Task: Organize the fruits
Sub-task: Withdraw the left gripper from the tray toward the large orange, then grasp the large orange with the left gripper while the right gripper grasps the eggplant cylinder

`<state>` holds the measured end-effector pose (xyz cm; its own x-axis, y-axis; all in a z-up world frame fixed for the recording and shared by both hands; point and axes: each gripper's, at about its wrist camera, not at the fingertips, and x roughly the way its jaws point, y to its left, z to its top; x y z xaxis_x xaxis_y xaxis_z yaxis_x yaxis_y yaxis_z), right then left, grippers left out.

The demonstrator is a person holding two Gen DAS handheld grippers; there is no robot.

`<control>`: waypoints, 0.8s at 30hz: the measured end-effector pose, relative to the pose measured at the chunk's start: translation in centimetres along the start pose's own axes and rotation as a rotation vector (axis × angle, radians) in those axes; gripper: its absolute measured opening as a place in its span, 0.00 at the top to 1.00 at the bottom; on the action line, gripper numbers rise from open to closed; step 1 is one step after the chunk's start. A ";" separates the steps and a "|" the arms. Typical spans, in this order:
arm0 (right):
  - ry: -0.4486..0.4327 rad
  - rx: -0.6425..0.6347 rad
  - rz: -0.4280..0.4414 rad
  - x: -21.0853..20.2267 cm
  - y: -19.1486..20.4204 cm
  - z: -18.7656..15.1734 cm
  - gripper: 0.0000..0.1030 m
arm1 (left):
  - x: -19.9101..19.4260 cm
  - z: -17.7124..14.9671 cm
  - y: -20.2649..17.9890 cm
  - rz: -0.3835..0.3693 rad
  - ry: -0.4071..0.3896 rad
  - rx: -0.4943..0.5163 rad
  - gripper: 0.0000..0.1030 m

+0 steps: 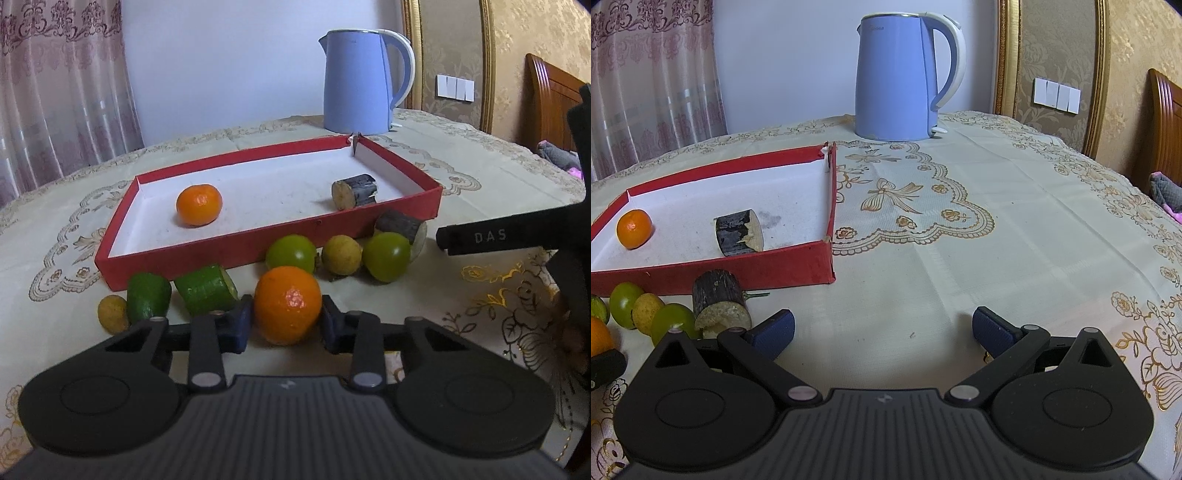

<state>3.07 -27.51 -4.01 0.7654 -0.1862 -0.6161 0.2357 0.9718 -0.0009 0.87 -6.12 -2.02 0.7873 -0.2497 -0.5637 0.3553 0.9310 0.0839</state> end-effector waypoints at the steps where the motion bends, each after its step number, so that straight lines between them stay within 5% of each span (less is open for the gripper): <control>1: 0.000 0.000 0.000 0.0 0.0 0.0 0.00 | 0.0 0.0 0.0 0.000 0.000 -0.004 0.67; 15: -0.006 0.008 0.007 -0.1 -0.2 0.0 0.00 | -2.9 -1.3 2.5 0.030 -0.006 -0.060 0.67; 20: -0.060 0.046 0.203 -1.7 -1.1 -0.2 0.00 | -3.7 -1.7 3.5 0.042 -0.008 -0.083 0.67; 24: -0.108 -0.017 0.261 -3.2 0.4 0.0 0.00 | -3.8 -1.9 4.0 0.043 -0.008 -0.096 0.67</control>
<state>0.72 -26.55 -1.99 0.8583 0.0575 -0.5099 0.0128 0.9910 0.1332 -1.71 -0.95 -1.13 0.8048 -0.2111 -0.5547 0.2718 0.9620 0.0283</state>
